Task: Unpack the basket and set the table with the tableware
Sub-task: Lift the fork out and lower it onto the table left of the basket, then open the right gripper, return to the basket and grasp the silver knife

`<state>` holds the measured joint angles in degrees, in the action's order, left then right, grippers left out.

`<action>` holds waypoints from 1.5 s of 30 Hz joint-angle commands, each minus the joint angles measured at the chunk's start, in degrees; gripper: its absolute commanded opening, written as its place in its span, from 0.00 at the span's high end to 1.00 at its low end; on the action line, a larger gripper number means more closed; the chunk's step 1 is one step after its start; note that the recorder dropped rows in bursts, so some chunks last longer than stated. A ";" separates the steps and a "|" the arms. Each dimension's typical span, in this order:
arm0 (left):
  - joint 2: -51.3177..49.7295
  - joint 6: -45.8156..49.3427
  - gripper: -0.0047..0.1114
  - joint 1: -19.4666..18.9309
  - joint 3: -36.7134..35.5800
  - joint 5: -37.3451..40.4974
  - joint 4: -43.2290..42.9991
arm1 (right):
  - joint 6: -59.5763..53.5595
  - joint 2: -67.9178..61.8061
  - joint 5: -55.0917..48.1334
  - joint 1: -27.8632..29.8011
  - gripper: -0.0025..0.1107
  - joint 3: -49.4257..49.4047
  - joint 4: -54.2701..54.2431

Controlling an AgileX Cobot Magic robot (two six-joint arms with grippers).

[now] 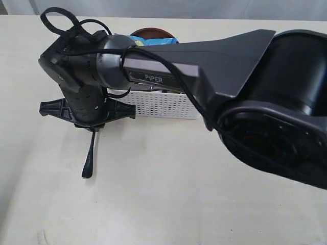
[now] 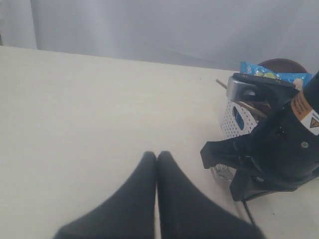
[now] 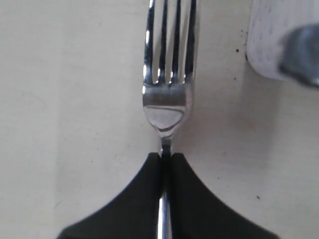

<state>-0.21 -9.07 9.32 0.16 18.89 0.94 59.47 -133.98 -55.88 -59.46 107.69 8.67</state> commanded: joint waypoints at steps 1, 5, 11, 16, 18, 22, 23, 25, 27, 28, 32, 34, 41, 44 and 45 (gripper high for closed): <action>0.21 0.03 0.96 -0.06 -0.16 -0.65 0.18 | 1.51 -0.70 0.08 0.07 0.98 0.18 0.62; 0.21 0.03 0.96 -0.06 -0.16 -0.65 0.18 | 2.58 -0.94 0.50 0.07 0.98 0.18 0.62; 0.21 0.03 0.96 -0.06 -0.16 -0.65 0.18 | 1.74 -0.98 1.47 0.07 0.98 0.18 0.87; 0.21 0.03 0.96 -0.06 -0.16 -0.65 0.18 | 0.42 -0.98 1.98 0.07 0.98 0.18 0.87; 0.21 0.03 0.96 -0.06 -0.16 -0.65 0.18 | -0.35 -0.98 2.08 0.07 0.98 0.18 0.87; 0.21 0.03 0.96 -0.06 -0.16 -0.65 0.18 | -0.94 -0.98 2.07 0.07 0.98 0.18 0.87; 0.21 0.03 0.96 -0.06 -0.16 -0.65 0.18 | -0.94 -0.98 2.07 0.07 0.98 0.18 0.87; 0.21 0.03 0.96 -0.06 -0.16 -0.65 0.18 | -0.94 -0.98 2.07 0.07 0.98 0.18 0.87; 0.21 0.03 0.96 -0.06 -0.16 -0.65 0.18 | -0.81 -0.98 1.82 0.07 0.98 0.18 0.87; 0.21 0.03 0.96 -0.06 -0.16 -0.65 0.18 | -0.81 -0.98 1.82 0.07 0.98 0.18 0.87; 0.21 0.03 0.96 -0.06 -0.16 -0.65 0.18 | -0.81 -0.98 1.85 0.07 0.98 0.18 0.46; 0.21 0.03 0.96 -0.06 -0.16 -0.65 0.18 | -0.81 -0.98 1.85 0.07 0.97 0.18 0.46; 0.21 0.03 0.96 -0.06 -0.16 -0.65 0.18 | -0.55 -0.98 1.64 -0.03 0.62 0.18 0.33; 0.21 0.03 0.96 -0.06 -0.16 -0.65 0.18 | -0.66 -0.98 1.64 -0.03 0.56 0.18 0.33; 0.21 0.03 0.96 -0.06 -0.16 -0.65 0.18 | -0.79 -0.87 1.42 -0.03 0.56 0.18 0.33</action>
<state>-0.21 -9.07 9.32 0.16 18.89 0.94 58.96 -134.97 -54.11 -59.46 107.69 8.79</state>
